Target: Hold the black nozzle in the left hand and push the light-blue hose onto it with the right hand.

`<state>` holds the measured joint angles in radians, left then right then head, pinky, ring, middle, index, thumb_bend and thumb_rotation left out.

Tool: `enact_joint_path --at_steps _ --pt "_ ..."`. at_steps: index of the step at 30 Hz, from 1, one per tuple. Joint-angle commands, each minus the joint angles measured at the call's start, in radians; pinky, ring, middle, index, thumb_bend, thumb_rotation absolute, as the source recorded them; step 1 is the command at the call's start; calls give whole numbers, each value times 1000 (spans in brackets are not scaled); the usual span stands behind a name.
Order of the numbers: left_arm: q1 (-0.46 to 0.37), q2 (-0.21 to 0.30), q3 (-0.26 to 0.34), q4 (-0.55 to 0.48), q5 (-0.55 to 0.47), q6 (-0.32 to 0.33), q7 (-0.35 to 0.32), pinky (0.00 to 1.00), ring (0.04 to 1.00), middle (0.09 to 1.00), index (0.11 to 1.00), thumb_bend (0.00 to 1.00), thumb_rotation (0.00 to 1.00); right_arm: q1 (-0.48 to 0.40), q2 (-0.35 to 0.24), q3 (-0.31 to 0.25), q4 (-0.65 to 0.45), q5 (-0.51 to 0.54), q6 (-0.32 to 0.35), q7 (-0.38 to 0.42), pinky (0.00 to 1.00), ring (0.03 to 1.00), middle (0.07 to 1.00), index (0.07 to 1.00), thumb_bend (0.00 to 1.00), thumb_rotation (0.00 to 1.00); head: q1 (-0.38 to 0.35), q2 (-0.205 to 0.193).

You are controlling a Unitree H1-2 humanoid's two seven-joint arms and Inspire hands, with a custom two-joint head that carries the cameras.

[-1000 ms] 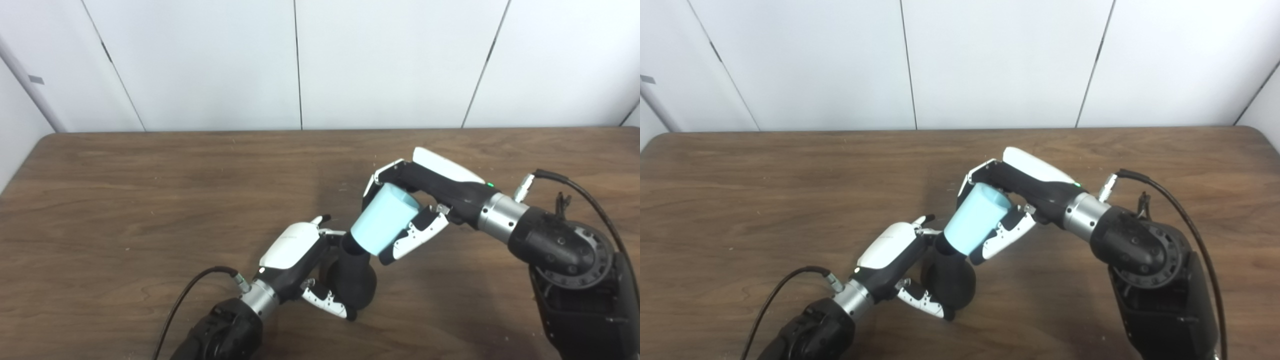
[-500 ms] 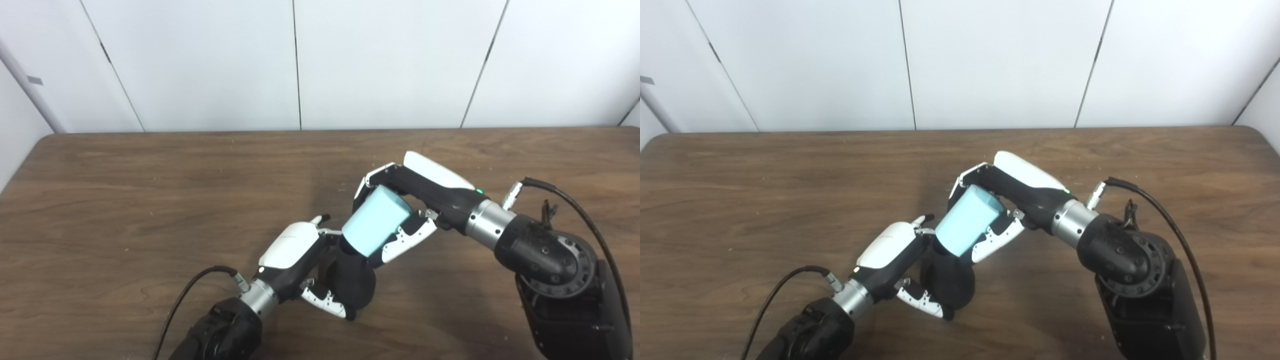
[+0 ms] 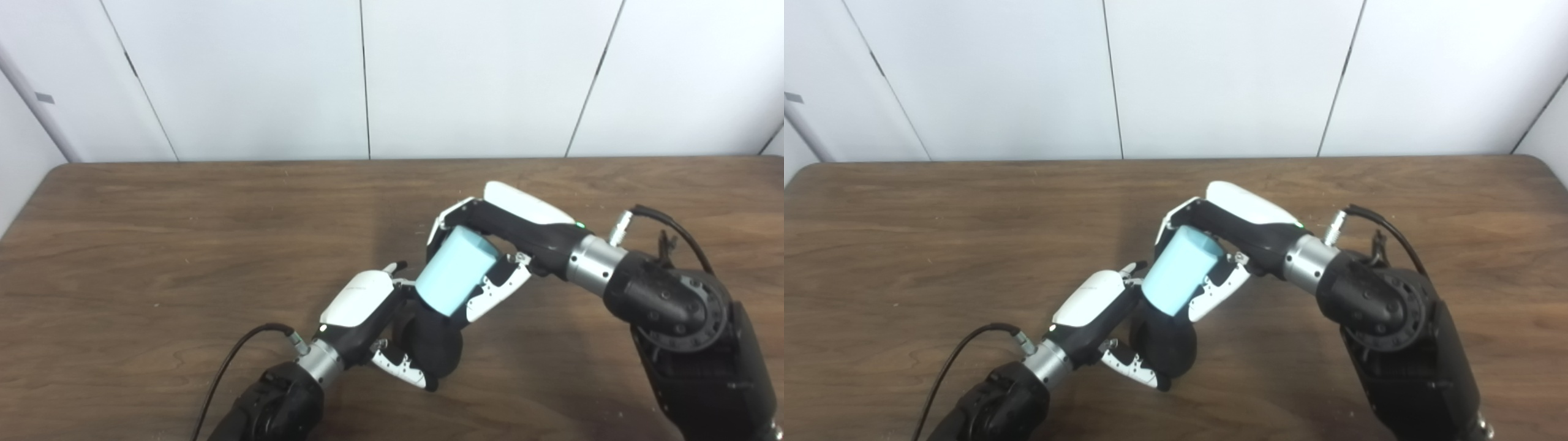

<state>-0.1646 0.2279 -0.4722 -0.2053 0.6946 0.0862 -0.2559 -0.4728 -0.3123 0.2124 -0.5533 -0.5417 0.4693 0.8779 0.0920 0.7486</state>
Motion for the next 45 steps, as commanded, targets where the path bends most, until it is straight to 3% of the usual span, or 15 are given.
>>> enact_joint_path --at_steps 1,9,13,19,27,35,45 --pt "-2 -7 -26 48 34 35 -48 1000 715 490 484 523 0 -43 -9 -1 -20 32 0 19 307 426 497 497 499 0 -1 8" --pt "-5 -9 -22 71 20 41 -50 1000 717 497 481 523 0 -116 -13 -38 -20 -9 0 116 309 439 488 485 500 0 5 16" --pt "2 -14 -17 72 1 56 -66 1000 718 496 482 522 0 -137 2 -25 -18 -48 0 150 308 445 491 485 500 0 6 18" --pt "2 -17 -21 52 -16 84 -87 1000 719 489 485 523 0 -125 -8 55 -15 -82 -7 128 301 434 501 494 498 0 10 23" --pt "2 -18 -20 40 -7 92 -85 1000 717 482 488 523 0 -75 -87 140 32 -59 -99 56 298 428 507 495 498 0 11 26" --pt "5 -14 -23 39 -1 89 -77 1000 715 485 487 523 0 -69 -127 198 27 -61 -101 19 303 433 502 484 499 0 10 25" --pt "-1 -18 -22 52 0 82 -68 1000 716 497 482 522 0 -148 -147 283 -6 -81 -96 68 326 416 482 441 500 0 2 27"
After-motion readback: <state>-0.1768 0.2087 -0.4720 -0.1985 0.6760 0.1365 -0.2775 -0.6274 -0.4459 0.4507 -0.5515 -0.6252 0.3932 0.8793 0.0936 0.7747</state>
